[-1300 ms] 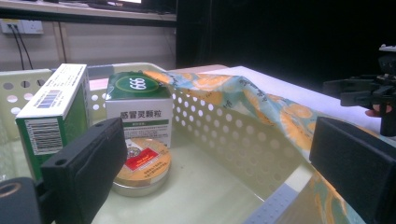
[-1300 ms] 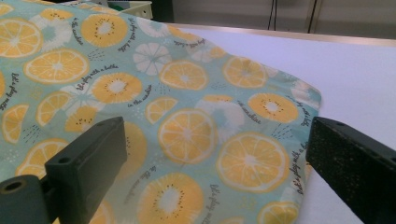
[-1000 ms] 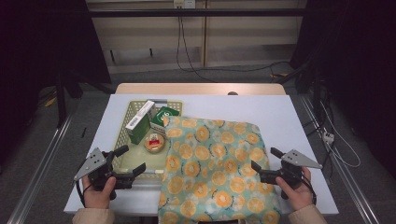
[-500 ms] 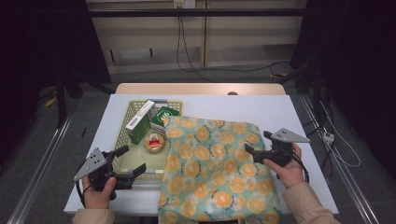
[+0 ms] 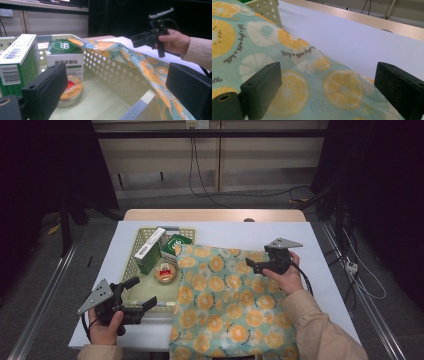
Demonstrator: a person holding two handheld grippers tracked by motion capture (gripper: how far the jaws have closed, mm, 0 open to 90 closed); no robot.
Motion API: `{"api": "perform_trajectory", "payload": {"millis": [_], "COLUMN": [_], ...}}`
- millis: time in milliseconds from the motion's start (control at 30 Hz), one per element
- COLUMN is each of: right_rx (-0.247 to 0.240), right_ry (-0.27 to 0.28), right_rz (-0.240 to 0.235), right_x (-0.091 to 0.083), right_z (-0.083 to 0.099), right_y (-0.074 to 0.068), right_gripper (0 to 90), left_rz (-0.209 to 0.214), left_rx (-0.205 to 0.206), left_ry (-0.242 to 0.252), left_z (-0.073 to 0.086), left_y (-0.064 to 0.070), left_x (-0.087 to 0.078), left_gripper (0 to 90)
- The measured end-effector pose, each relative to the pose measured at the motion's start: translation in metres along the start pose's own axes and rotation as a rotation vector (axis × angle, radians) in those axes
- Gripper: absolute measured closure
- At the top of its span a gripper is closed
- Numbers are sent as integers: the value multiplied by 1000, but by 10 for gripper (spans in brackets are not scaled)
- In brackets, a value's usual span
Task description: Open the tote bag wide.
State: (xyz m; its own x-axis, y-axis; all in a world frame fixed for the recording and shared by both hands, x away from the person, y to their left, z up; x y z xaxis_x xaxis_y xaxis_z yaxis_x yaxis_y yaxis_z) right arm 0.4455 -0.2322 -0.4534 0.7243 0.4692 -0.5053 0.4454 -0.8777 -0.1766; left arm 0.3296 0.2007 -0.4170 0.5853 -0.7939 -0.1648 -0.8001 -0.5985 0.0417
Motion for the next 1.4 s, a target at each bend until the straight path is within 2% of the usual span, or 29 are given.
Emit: {"api": "perform_trajectory", "payload": {"millis": [33, 67, 133, 267, 333, 433, 533, 600, 700, 833, 933, 1100, 1267, 1300, 1400], "right_rx": [0, -33, -42, -51, -64, -58, -82, -106, -92, -97, -108, -84, -94, -113, -106], "right_ry": [0, -19, -31, -71, -104, -143, -188, -216, -223, -224, -230, -220, -221, -220, -220], "right_rz": [0, 15, 16, 33, 41, 42, 28, 3, -18, -27, -45, -27, -23, -18, -21], "right_x": [0, 7, 11, 31, 39, 49, 54, 56, 55, 53, 51, 50, 50, 50, 50], "right_z": [0, -1, -1, -1, 3, 10, 12, 14, 14, 15, 15, 14, 14, 14, 14], "right_y": [0, 0, 1, 9, 13, 16, 14, 10, 8, 8, 9, 14, 15, 15, 14], "right_gripper": [84, 92, 96, 122, 144, 183, 252, 293, 335, 386, 512, 673, 727, 880, 900], "left_rz": [1, -1, 1, 3, 11, 14, 11, 10, 10, 12, 15, 12, 15, 17, 16], "left_rx": [0, -5, 1, 13, 12, 15, 10, 12, 16, 13, 17, 20, 20, 19, 22], "left_ry": [2, 4, 1, -5, 1, -5, -9, -9, -7, -7, -6, -6, -4, -3, -5], "left_z": [0, 0, 0, -1, -2, -1, 0, 0, -1, -1, -2, -2, -3, -3, -3], "left_y": [0, 0, 0, 2, 3, 3, 2, 1, 2, 3, 4, 3, 3, 3, 3], "left_x": [0, 0, 0, 2, 3, 4, 4, 4, 4, 5, 5, 6, 6, 6, 7], "left_gripper": [37, 37, 37, 37, 37, 37, 37, 37, 37, 37, 37, 37, 37, 37, 38]}}
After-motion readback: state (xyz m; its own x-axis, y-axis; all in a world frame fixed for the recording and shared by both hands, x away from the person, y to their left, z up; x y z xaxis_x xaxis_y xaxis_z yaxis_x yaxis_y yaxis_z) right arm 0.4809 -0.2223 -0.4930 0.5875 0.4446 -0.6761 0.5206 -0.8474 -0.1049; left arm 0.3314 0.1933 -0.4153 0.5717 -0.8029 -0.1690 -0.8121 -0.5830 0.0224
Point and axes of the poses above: each handheld gripper's, and its own axes: x roughly forward along the jaws, z roughly out of its underside, y roughly to its right, the point moved 4 cm from there along x, roughly forward along the jaws, and after that the axes turned 8 degrees about x, right-handed, at the moved point
